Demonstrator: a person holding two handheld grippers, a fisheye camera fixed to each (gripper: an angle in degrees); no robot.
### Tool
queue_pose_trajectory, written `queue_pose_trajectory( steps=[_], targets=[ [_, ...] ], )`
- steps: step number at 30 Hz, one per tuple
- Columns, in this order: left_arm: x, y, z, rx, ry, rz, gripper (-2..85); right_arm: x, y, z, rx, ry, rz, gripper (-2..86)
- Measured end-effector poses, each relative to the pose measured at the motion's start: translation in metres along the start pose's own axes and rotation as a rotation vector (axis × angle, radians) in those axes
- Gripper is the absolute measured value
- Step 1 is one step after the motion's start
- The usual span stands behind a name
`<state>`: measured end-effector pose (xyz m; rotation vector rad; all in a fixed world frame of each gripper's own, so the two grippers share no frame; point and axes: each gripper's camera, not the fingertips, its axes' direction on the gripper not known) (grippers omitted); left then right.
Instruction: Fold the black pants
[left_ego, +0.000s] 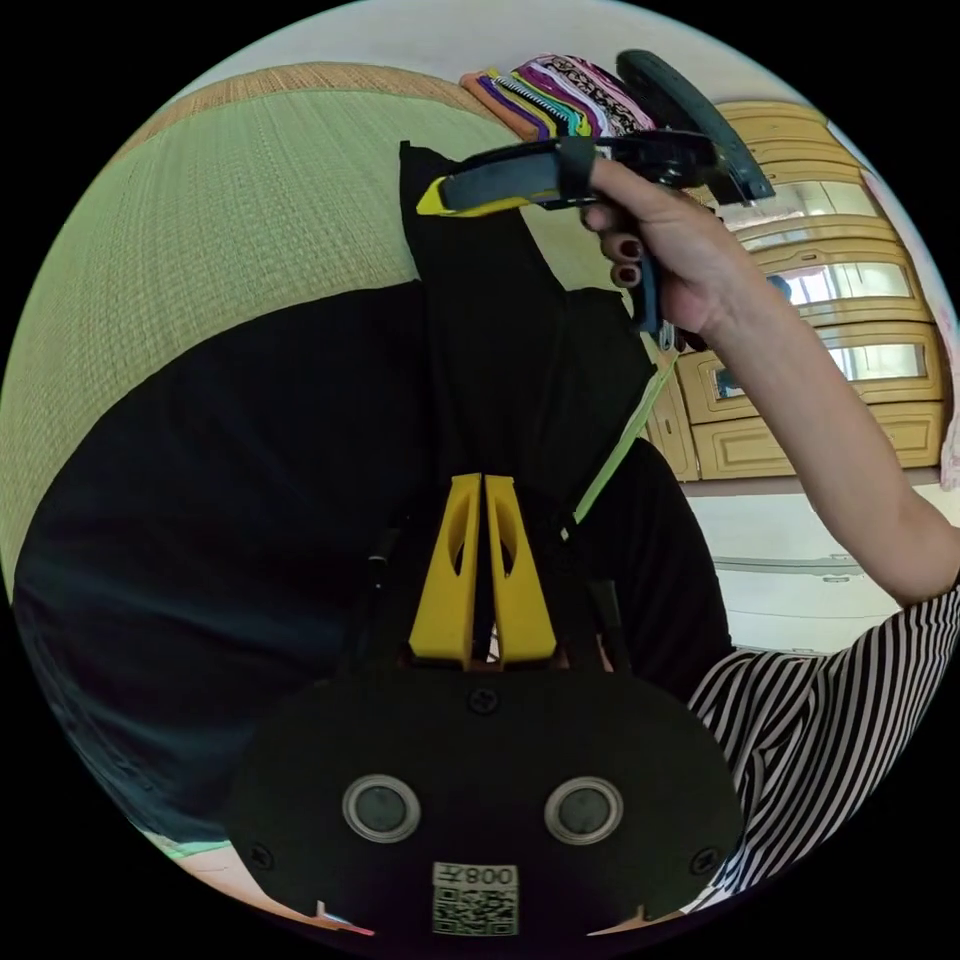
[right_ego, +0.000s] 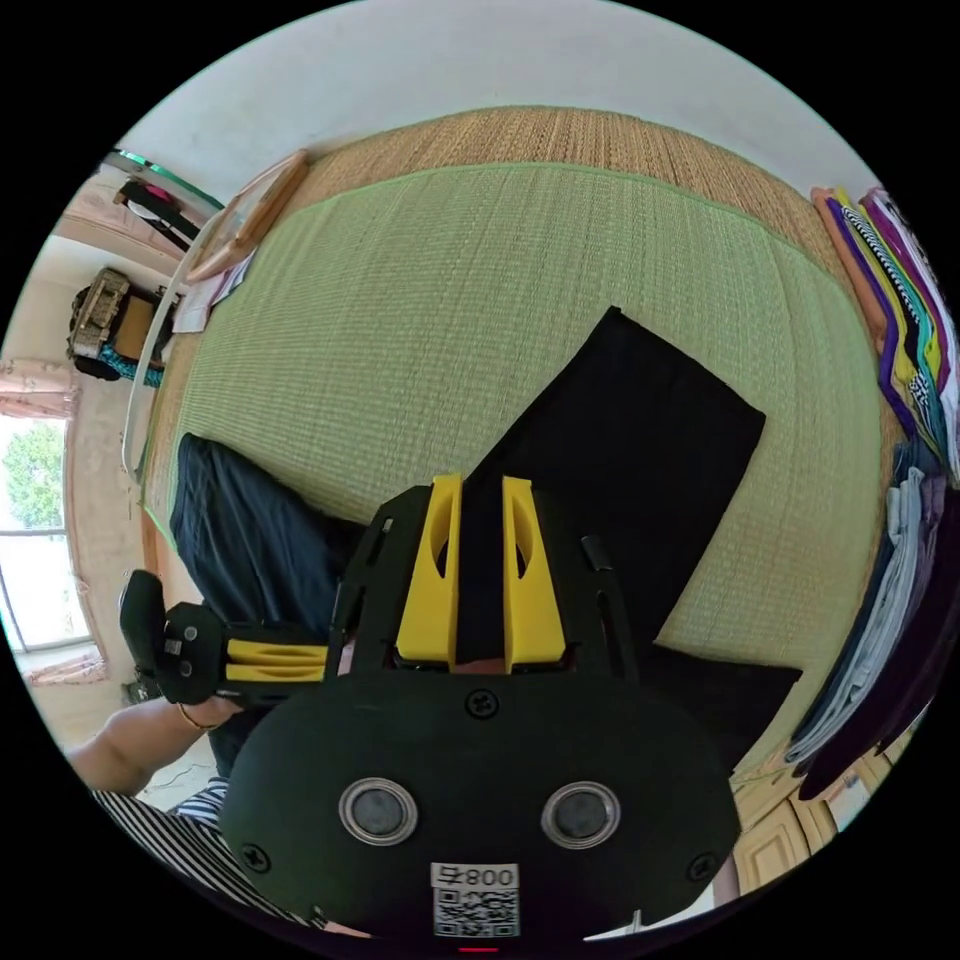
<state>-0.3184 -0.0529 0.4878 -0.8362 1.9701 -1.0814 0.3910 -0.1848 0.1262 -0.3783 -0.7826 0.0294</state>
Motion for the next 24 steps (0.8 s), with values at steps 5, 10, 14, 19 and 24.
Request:
queue_pose_trajectory(
  steps=[5,10,14,19,24],
  targets=[
    [-0.020,0.018,0.026,-0.004,0.012,0.045,0.6,-0.032,-0.007,0.000,-0.070,0.115,0.018,6.5],
    [-0.039,0.033,0.049,-0.010,-0.003,0.069,0.4,-0.051,0.003,-0.016,-0.111,0.158,-0.012,3.3],
    [-0.054,0.047,0.067,-0.021,-0.014,0.106,0.4,-0.055,0.031,-0.050,-0.068,0.128,-0.037,1.6],
    [-0.064,0.061,0.090,-0.044,-0.026,0.170,0.4,-0.039,0.099,-0.119,0.059,0.087,-0.060,1.2],
    [-0.073,0.075,0.127,-0.109,-0.068,0.233,0.3,-0.012,0.187,-0.167,0.125,0.063,-0.036,1.0]
  ],
)
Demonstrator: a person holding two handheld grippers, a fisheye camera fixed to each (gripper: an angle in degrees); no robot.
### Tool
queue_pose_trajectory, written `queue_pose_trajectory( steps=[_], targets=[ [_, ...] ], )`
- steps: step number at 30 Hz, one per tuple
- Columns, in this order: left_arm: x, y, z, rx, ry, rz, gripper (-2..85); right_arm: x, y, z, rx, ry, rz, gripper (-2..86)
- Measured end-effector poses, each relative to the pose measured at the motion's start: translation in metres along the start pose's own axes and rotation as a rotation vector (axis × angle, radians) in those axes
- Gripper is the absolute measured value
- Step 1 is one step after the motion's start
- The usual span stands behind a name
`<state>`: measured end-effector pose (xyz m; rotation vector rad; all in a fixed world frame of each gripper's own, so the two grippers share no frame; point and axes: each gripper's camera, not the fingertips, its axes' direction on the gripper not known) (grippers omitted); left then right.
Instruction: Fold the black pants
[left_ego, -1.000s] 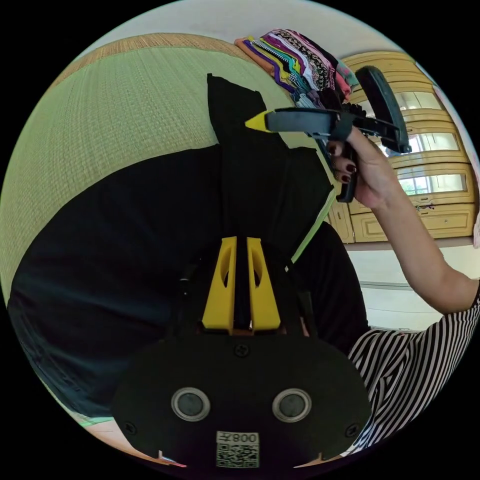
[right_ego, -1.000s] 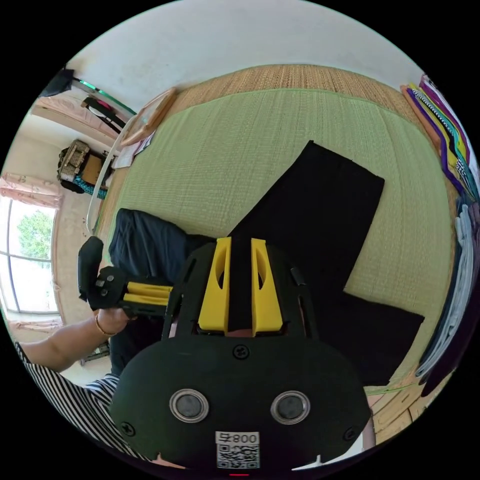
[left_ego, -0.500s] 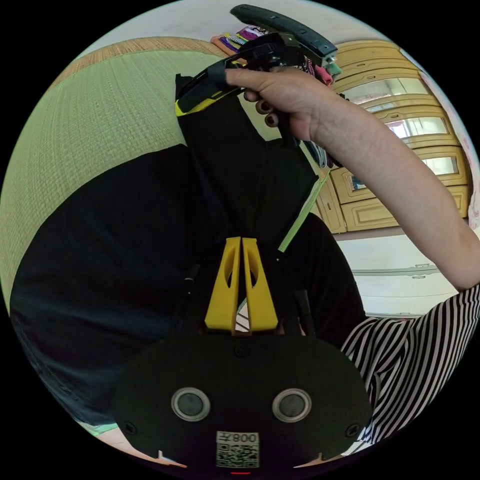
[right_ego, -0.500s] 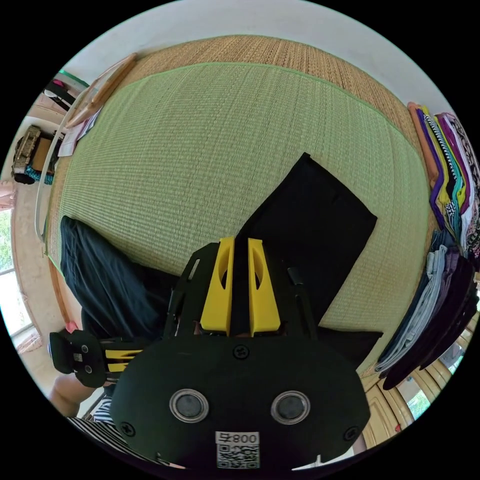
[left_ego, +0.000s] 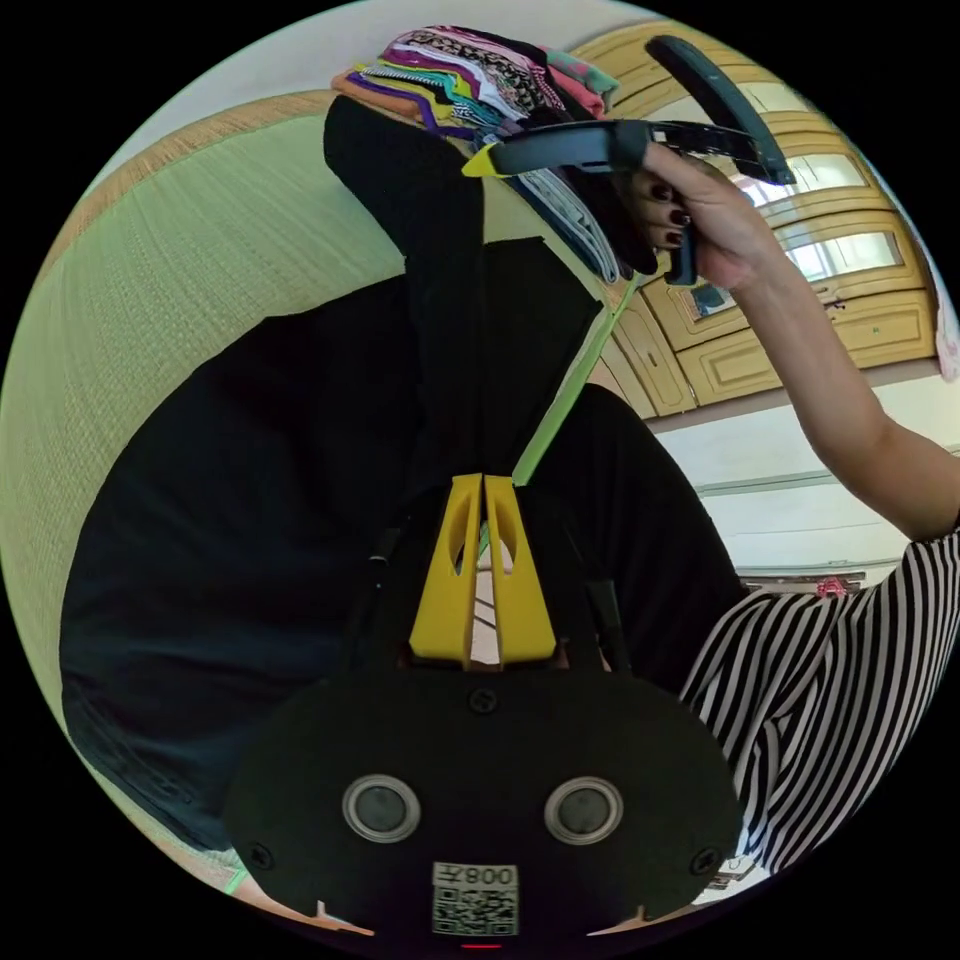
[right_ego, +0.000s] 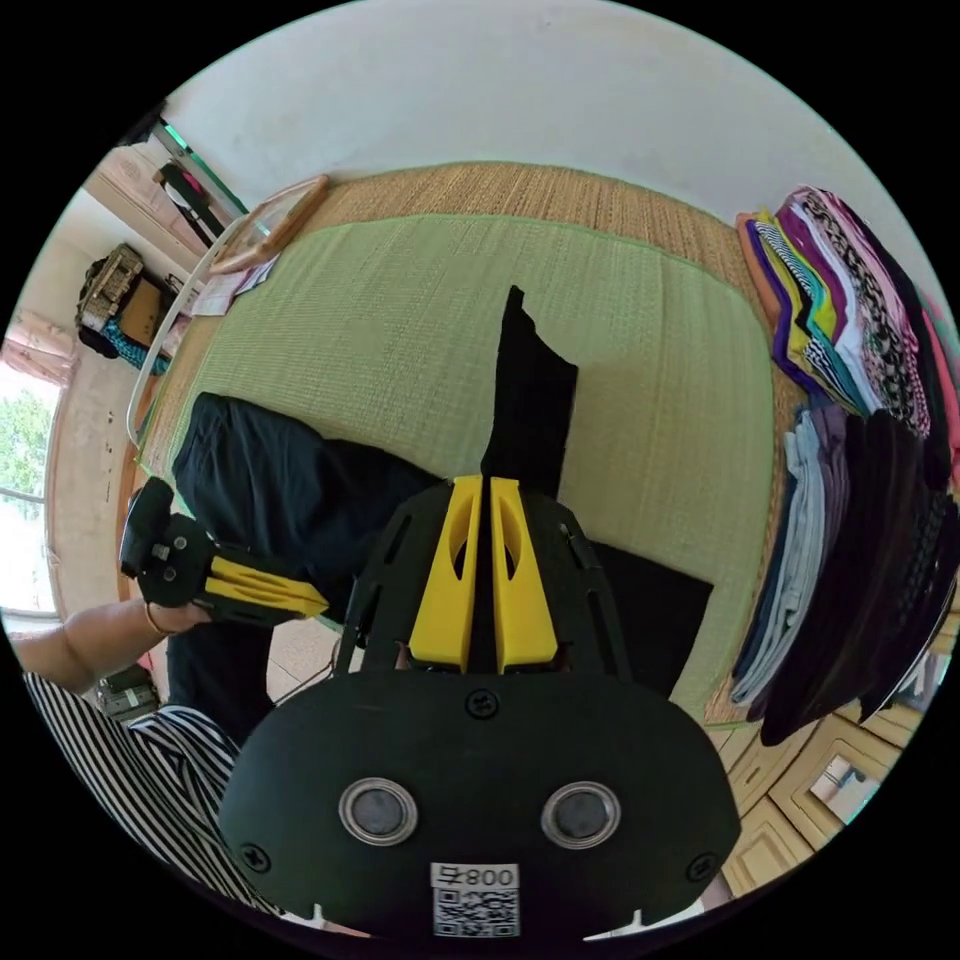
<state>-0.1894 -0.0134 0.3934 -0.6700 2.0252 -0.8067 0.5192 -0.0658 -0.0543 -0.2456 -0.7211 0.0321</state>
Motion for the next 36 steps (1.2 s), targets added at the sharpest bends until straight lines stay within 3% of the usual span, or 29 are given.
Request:
queue_pose_trajectory(
  steps=[18,23,36],
  targets=[
    [-0.077,0.037,0.124,-0.211,-0.069,0.022,0.3,0.110,0.244,-0.002,0.055,-0.299,0.414,1.3],
    [-0.105,0.035,0.125,-0.109,0.015,0.024,0.6,0.141,0.287,-0.005,0.157,-0.465,0.484,2.1],
    [-0.260,-0.072,0.165,0.096,0.221,-0.197,7.1,0.199,0.300,-0.062,0.336,-0.474,0.419,7.6]
  ],
)
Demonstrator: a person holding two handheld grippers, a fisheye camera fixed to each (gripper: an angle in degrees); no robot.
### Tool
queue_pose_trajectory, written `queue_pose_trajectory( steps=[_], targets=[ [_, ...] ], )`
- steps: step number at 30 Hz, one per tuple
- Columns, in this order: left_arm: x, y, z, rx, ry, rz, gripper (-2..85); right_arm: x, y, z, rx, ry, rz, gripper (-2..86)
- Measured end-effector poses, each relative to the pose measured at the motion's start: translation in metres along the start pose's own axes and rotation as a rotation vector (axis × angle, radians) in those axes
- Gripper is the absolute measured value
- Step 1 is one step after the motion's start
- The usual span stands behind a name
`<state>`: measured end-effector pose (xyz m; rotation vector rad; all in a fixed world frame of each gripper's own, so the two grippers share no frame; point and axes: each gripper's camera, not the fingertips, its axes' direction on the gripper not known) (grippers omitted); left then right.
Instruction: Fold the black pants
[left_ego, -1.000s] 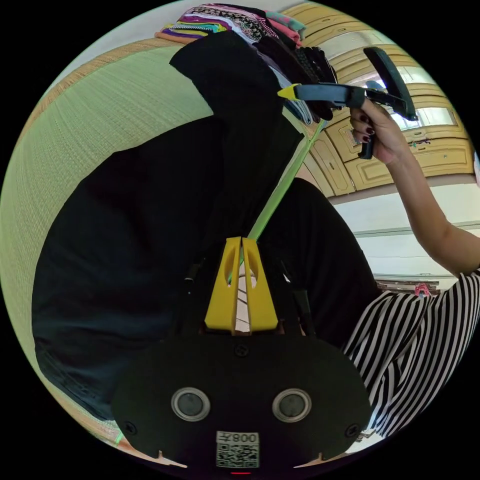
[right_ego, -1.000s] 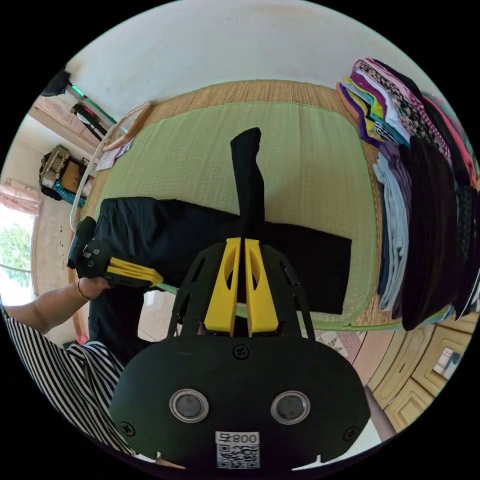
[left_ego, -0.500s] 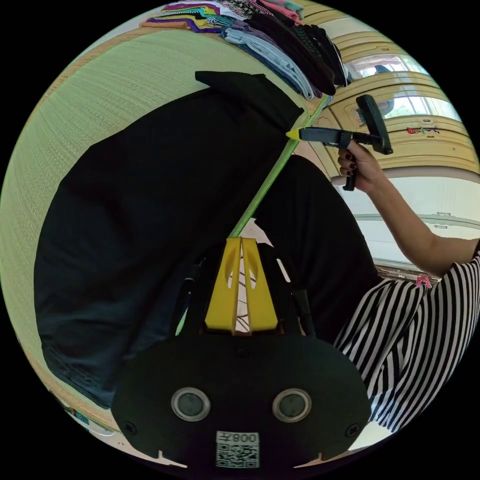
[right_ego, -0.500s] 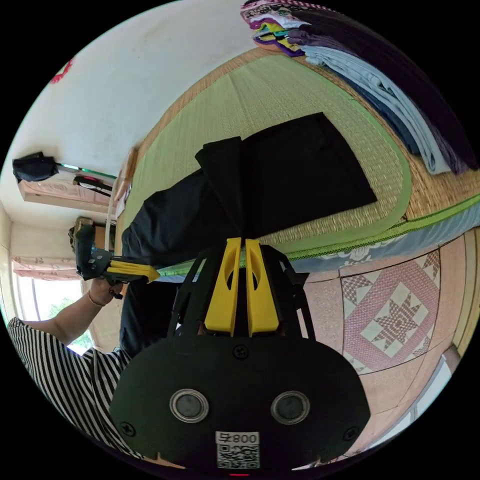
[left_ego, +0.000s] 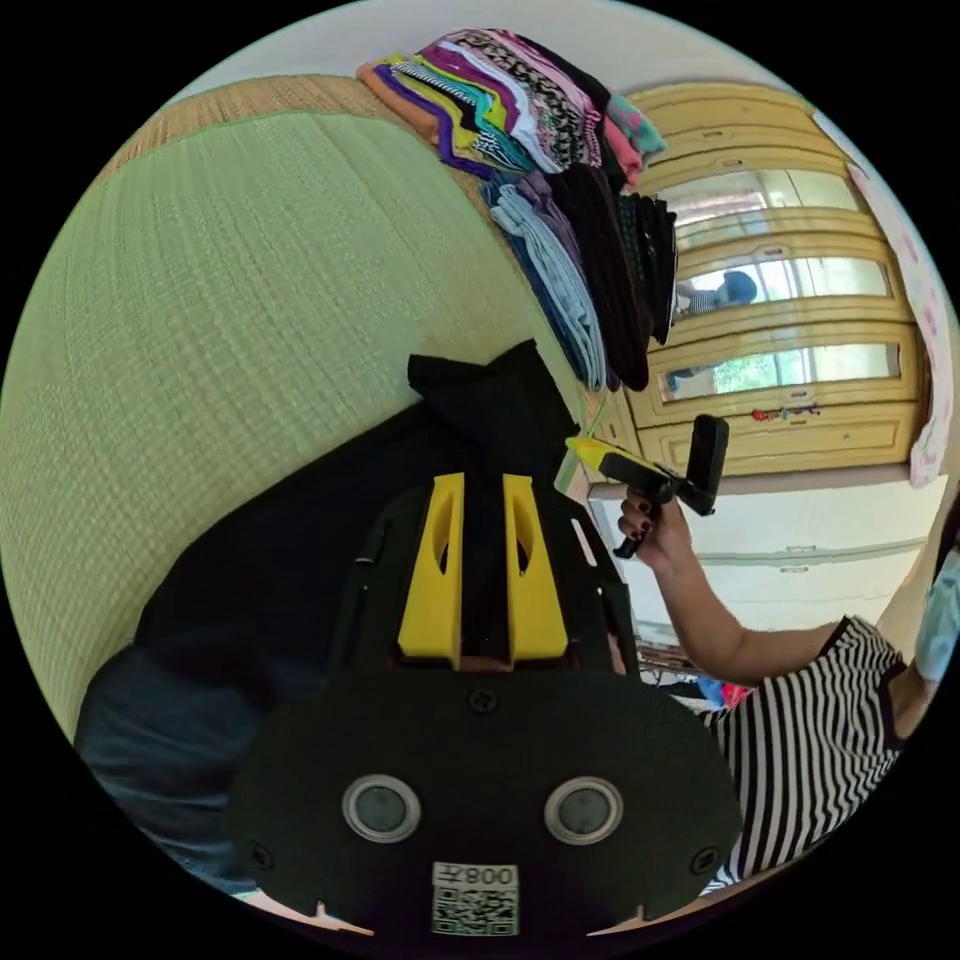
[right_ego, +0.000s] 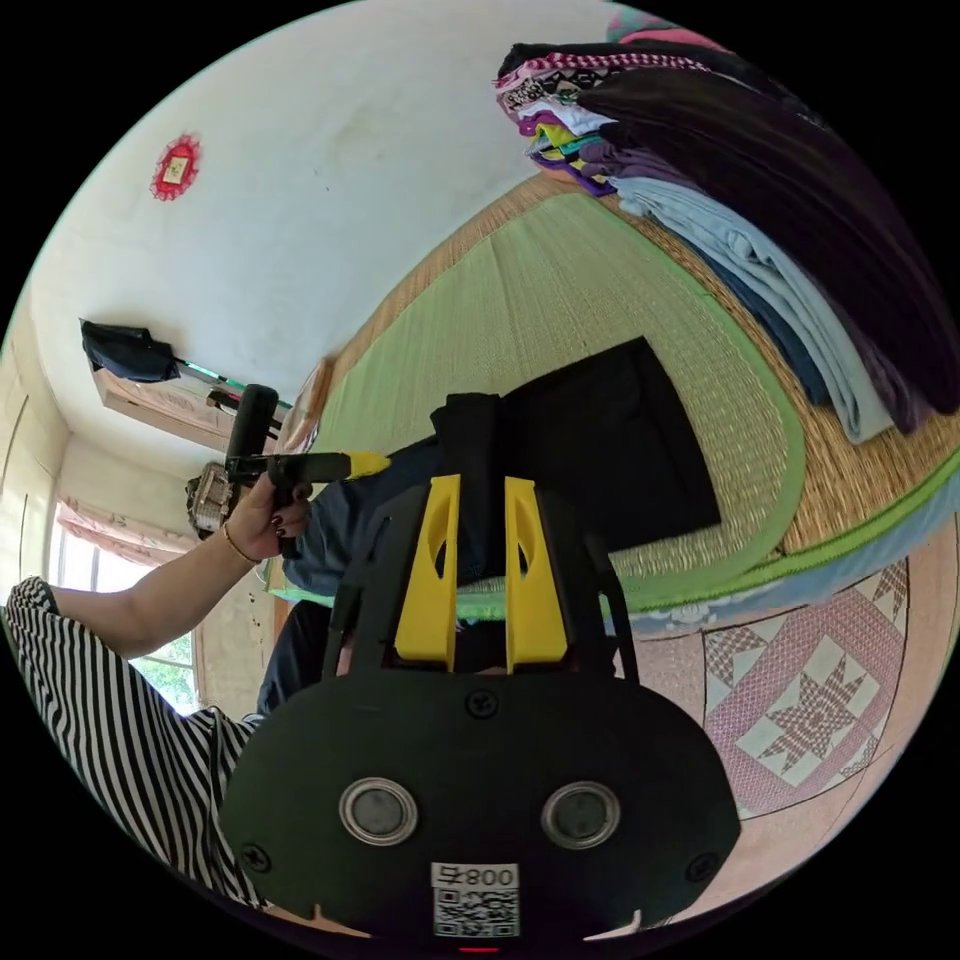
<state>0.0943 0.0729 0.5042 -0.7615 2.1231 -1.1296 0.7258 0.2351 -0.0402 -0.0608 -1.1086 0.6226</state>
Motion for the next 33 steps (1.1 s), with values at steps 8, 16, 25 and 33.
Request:
queue_pose_trajectory(
  steps=[8,16,25,33],
  targets=[
    [-0.100,-0.041,0.039,0.015,0.069,-0.189,7.6,0.024,-0.021,0.000,-0.051,-0.088,0.004,7.8],
    [-0.146,-0.046,0.073,-0.002,0.067,-0.179,2.0,0.043,-0.017,-0.012,-0.086,-0.110,0.011,2.9],
    [-0.152,-0.039,0.086,0.076,0.146,-0.052,0.7,0.059,0.003,-0.065,0.053,-0.215,0.009,0.8],
    [-0.109,-0.057,0.136,0.068,0.118,0.132,0.6,0.079,0.038,-0.127,0.256,-0.203,0.079,0.5]
  ],
)
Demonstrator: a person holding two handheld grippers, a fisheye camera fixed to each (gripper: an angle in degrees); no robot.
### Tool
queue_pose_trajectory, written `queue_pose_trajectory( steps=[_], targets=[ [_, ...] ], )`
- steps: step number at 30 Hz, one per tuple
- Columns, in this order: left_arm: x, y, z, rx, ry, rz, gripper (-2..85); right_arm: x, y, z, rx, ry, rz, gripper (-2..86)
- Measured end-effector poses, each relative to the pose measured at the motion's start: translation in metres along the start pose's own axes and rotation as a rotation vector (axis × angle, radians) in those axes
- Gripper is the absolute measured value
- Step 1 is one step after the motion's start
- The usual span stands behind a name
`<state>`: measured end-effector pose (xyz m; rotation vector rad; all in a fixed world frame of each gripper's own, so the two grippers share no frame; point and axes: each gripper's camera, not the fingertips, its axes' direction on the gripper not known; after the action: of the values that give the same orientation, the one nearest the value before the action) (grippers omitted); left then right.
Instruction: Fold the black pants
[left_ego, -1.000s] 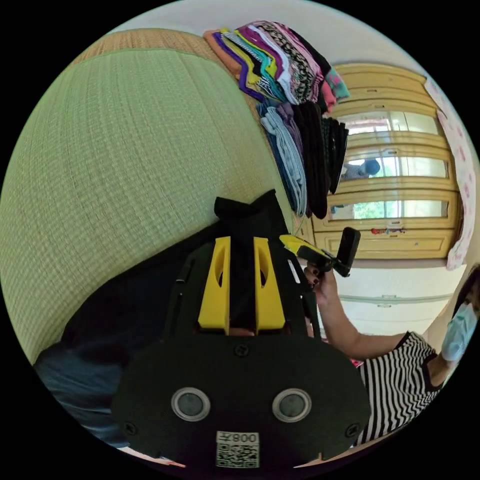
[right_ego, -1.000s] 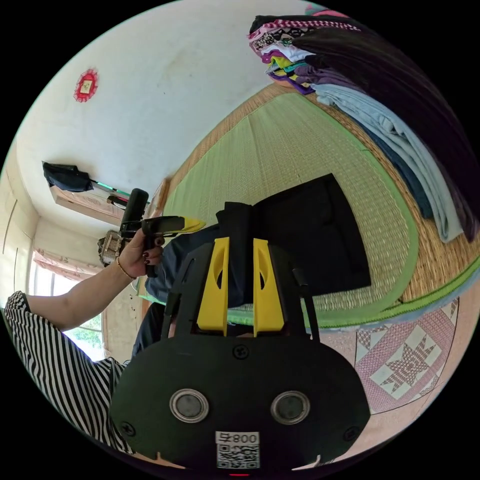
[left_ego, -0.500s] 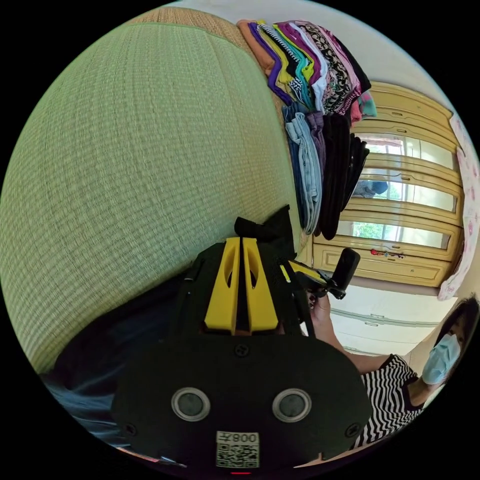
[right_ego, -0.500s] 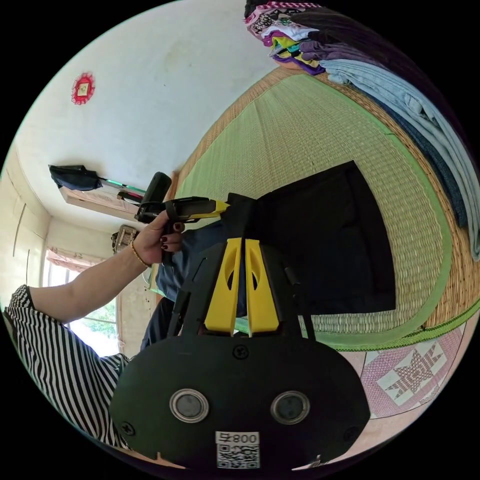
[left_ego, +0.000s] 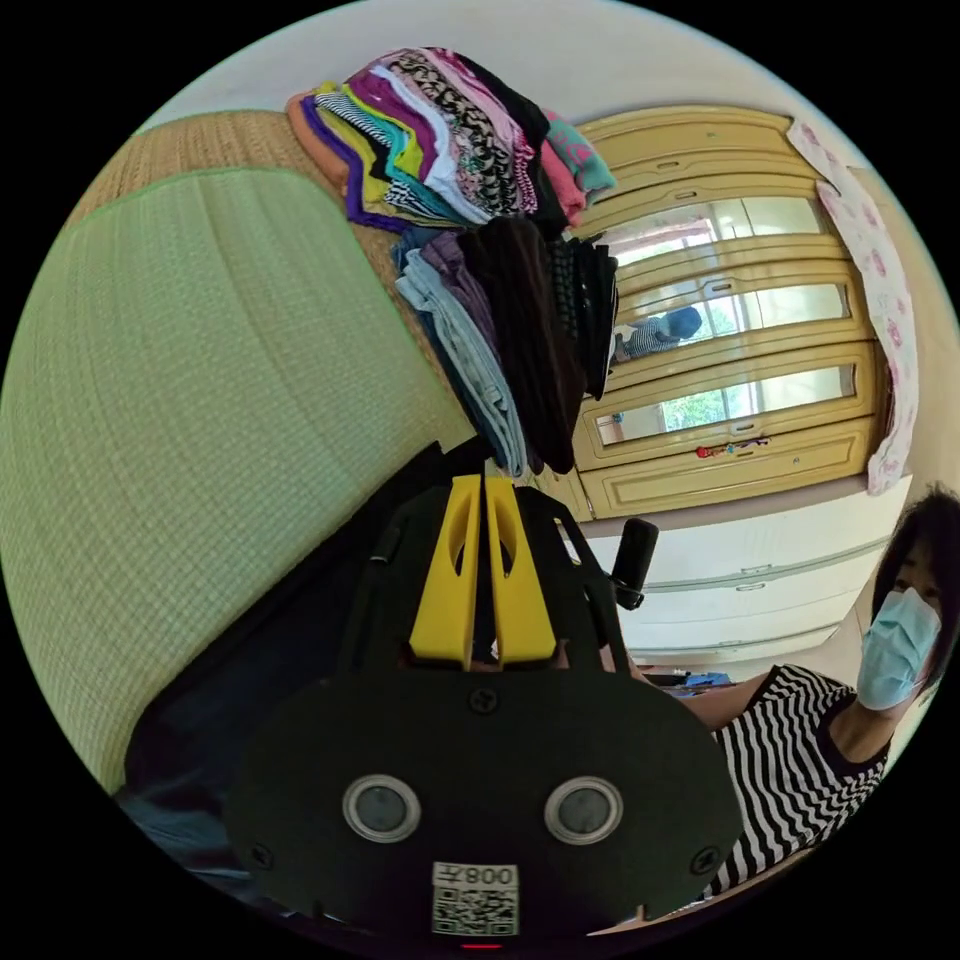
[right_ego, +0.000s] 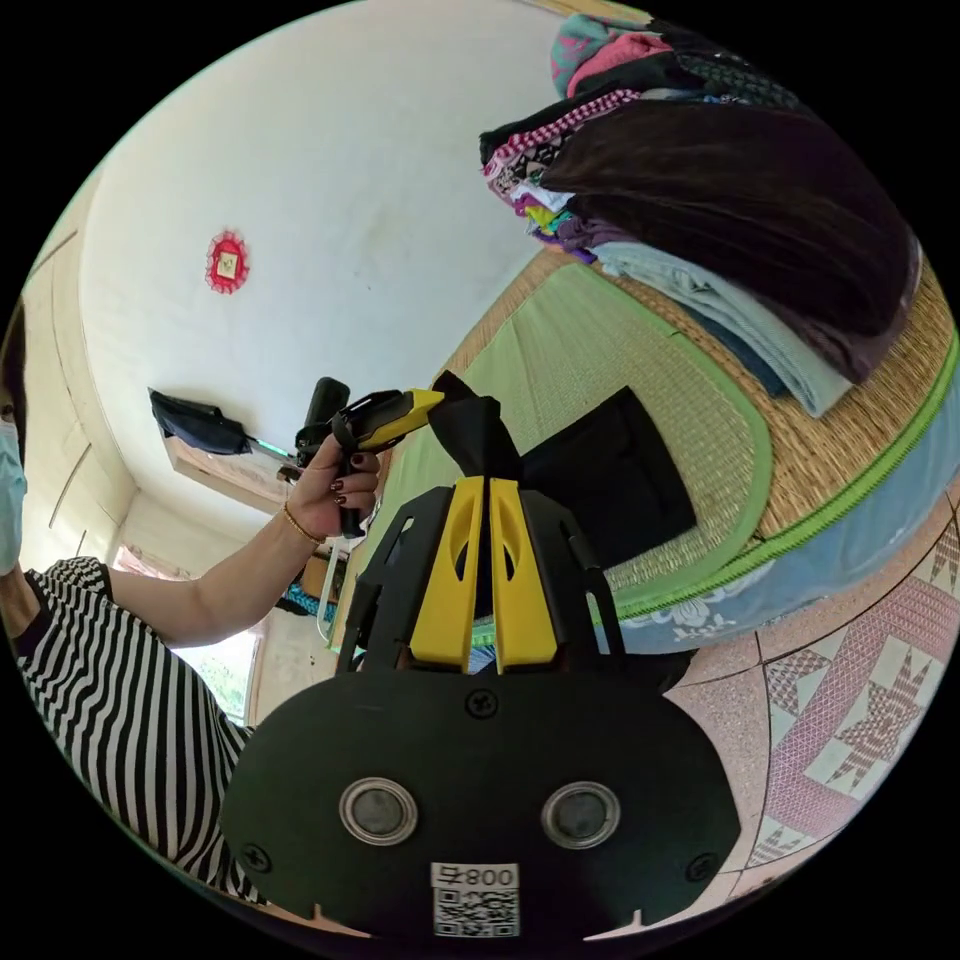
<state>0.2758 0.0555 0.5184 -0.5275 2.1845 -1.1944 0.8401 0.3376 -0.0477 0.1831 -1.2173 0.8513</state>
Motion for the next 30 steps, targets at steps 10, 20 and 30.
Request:
queue_pose_trajectory(
  steps=[10,20,30],
  targets=[
    [0.001,-0.016,0.111,-0.116,-0.179,0.069,0.5,0.030,0.013,-0.015,0.057,0.036,0.106,0.5],
    [-0.018,-0.018,0.207,-0.215,-0.297,0.087,0.5,0.056,0.007,-0.007,0.041,0.067,0.171,0.5],
    [-0.034,-0.017,0.265,-0.288,-0.338,0.075,1.3,0.075,0.000,0.008,0.018,0.057,0.218,0.6]
  ],
)
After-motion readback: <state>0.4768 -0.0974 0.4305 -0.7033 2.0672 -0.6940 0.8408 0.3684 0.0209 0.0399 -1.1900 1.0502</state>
